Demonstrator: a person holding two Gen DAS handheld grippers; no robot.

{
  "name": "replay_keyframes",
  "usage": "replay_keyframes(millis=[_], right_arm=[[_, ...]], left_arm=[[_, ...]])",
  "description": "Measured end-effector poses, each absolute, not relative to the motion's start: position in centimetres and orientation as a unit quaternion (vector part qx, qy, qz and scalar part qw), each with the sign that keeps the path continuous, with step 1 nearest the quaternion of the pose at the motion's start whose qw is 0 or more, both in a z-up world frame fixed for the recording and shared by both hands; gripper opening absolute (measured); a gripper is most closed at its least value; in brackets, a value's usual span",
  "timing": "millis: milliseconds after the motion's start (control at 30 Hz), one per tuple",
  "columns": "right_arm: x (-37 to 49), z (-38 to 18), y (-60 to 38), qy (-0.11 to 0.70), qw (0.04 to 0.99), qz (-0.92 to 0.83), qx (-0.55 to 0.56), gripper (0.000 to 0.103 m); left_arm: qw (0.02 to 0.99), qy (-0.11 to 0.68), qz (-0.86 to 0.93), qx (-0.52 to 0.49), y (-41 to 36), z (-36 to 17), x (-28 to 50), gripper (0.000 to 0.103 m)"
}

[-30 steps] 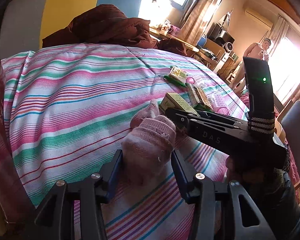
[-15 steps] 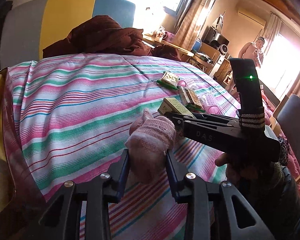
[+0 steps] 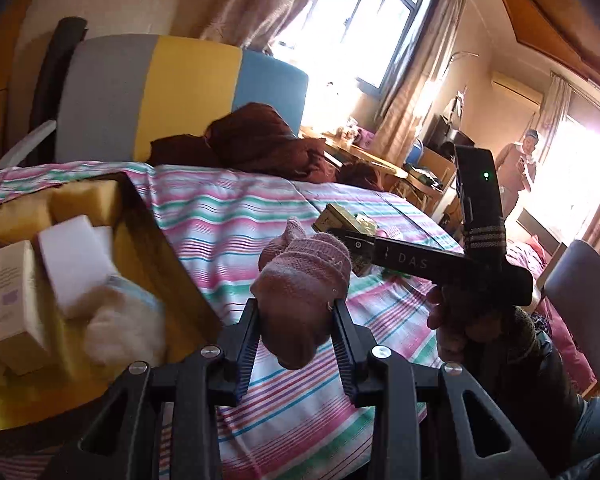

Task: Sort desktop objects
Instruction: 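Carry the pink sock and green tea box into the gold tray and open both tools, then move both open tools back to the pile of items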

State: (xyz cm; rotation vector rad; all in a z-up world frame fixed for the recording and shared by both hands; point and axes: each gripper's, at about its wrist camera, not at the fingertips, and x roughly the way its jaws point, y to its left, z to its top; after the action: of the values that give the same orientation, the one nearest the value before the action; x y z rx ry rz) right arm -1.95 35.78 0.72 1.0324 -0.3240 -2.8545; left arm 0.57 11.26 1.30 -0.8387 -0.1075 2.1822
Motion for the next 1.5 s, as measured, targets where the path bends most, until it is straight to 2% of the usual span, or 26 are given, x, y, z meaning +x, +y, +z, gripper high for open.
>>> replay_keyframes(millis=[267, 667, 900, 1033, 1267, 1500], right_arm=[[-4.2, 1.8, 25.6, -0.068, 0.15, -0.927, 0.336, 0.031], [-8.8, 1.1, 18.9, -0.05, 0.191, -0.912, 0.36, 0.031], [-11.1, 0.2, 16.0, -0.013, 0.192, -0.909, 0.37, 0.031], [-12.0, -0.4, 15.5, -0.003, 0.189, -0.906, 0.378, 0.033], [-12.7, -1.3, 15.6, -0.009, 0.19, -0.902, 0.387, 0.034], [-11.8, -1.1, 16.8, -0.029, 0.193, -0.904, 0.381, 0.039]], left_arm=[[0.281, -0.072, 0.906, -0.309, 1.5, 2.2, 0.2, 0.035], [0.189, -0.105, 0.928, -0.304, -7.0, 1.2, 0.3, 0.035], [0.206, -0.054, 0.919, -0.332, -7.2, -0.9, 0.2, 0.035], [0.193, -0.069, 0.911, -0.357, -7.9, -2.3, -0.6, 0.036], [0.156, -0.091, 0.918, -0.353, -9.5, -2.5, -0.7, 0.045], [0.135, -0.115, 0.922, -0.343, -10.2, -2.3, -0.8, 0.043]])
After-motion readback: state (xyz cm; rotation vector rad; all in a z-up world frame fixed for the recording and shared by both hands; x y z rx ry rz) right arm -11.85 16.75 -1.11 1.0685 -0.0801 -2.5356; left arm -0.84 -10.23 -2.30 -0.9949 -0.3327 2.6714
